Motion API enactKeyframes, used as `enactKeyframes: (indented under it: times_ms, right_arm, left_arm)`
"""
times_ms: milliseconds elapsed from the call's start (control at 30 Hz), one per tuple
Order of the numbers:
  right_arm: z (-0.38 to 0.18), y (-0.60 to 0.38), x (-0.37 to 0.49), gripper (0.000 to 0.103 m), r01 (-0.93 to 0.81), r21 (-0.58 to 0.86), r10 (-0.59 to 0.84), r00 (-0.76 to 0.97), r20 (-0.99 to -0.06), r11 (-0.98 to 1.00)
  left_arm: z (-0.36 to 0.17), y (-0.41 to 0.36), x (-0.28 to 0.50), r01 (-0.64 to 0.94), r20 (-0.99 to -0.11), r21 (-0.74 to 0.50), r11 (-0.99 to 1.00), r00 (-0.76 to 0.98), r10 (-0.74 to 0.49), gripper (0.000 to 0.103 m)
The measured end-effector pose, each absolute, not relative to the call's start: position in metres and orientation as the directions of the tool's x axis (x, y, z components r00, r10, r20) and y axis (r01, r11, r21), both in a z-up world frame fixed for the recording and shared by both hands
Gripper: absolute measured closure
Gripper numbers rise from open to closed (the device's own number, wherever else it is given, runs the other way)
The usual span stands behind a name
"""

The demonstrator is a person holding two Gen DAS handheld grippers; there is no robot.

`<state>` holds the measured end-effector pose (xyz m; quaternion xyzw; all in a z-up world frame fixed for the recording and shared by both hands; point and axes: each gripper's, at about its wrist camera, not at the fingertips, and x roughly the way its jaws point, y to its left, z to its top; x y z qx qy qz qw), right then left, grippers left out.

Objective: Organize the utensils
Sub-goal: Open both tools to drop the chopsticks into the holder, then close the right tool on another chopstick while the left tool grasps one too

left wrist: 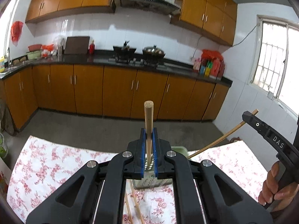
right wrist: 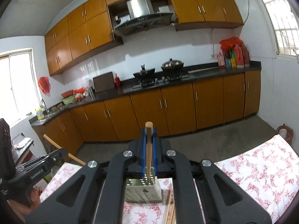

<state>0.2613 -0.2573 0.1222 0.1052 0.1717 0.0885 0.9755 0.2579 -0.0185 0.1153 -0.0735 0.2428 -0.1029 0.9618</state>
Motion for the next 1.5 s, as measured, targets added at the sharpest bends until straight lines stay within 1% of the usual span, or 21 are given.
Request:
enactKeyframes:
  times_ms: [167, 233, 300, 433, 533, 733, 833, 933, 1000, 1067, 1267, 1300, 1367, 1500]
  right_arm:
    - [0.106, -0.25, 0.27, 0.095, -0.132, 0.233, 0.21, 0.913, -0.349, 0.963]
    - [0.104, -0.25, 0.268, 0.093, -0.126, 0.237, 0.205, 0.915, -0.348, 0.963]
    - [0.106, -0.252, 0.263, 0.092, -0.124, 0.235, 0.201, 0.92, -0.338, 0.964]
    - [0.113, -0.258, 0.25, 0.081, -0.108, 0.228, 0.177, 0.934, -0.31, 0.968]
    - [0.116, -0.267, 0.235, 0.078, -0.088, 0.224, 0.154, 0.943, -0.295, 0.971]
    - [0.101, -0.295, 0.208, 0.076, -0.019, 0.237, 0.096, 0.944, -0.316, 0.971]
    - [0.076, -0.309, 0.199, 0.076, 0.024, 0.238, 0.067, 0.928, -0.367, 0.971]
    - [0.04, -0.317, 0.2, 0.076, 0.074, 0.239, 0.044, 0.891, -0.452, 0.968]
    - [0.012, -0.318, 0.204, 0.076, 0.105, 0.235, 0.033, 0.856, -0.516, 0.966]
    - [-0.016, -0.316, 0.209, 0.076, 0.114, 0.241, 0.049, 0.813, -0.581, 0.964]
    - [-0.087, -0.279, 0.22, 0.076, 0.059, 0.238, 0.134, 0.684, -0.717, 0.97]
    - [-0.094, -0.274, 0.22, 0.076, 0.052, 0.231, 0.138, 0.671, -0.728, 0.972]
    - [-0.106, -0.262, 0.223, 0.076, 0.039, 0.218, 0.141, 0.65, -0.747, 0.975]
    - [-0.118, -0.252, 0.23, 0.076, 0.029, 0.197, 0.136, 0.627, -0.767, 0.98]
  left_arm:
    - [0.106, -0.015, 0.259, 0.15, -0.484, -0.2, 0.968, 0.844, -0.231, 0.096]
    - [0.106, -0.015, 0.258, 0.15, -0.486, -0.201, 0.968, 0.843, -0.232, 0.096]
    - [0.107, -0.014, 0.256, 0.142, -0.48, -0.199, 0.97, 0.849, -0.222, 0.096]
    - [0.113, -0.008, 0.249, 0.135, -0.463, -0.214, 0.967, 0.858, -0.223, 0.095]
    - [0.118, 0.001, 0.24, 0.127, -0.445, -0.222, 0.967, 0.869, -0.217, 0.095]
    - [0.122, 0.022, 0.22, 0.1, -0.422, -0.239, 0.966, 0.885, -0.196, 0.094]
    - [0.112, 0.036, 0.208, 0.08, -0.431, -0.238, 0.968, 0.884, -0.178, 0.094]
    - [0.098, 0.045, 0.203, 0.05, -0.456, -0.221, 0.974, 0.878, -0.148, 0.094]
    - [0.082, 0.051, 0.201, 0.024, -0.488, -0.198, 0.98, 0.864, -0.12, 0.094]
    - [0.063, 0.056, 0.201, -0.001, -0.53, -0.181, 0.984, 0.842, -0.096, 0.094]
    - [0.003, 0.071, 0.201, -0.064, -0.641, -0.164, 0.984, 0.766, -0.057, 0.093]
    - [-0.005, 0.072, 0.201, -0.069, -0.657, -0.168, 0.983, 0.751, -0.059, 0.091]
    - [-0.022, 0.075, 0.198, -0.088, -0.683, -0.167, 0.982, 0.728, -0.051, 0.074]
    - [-0.041, 0.073, 0.192, -0.089, -0.705, -0.143, 0.986, 0.708, -0.038, 0.072]
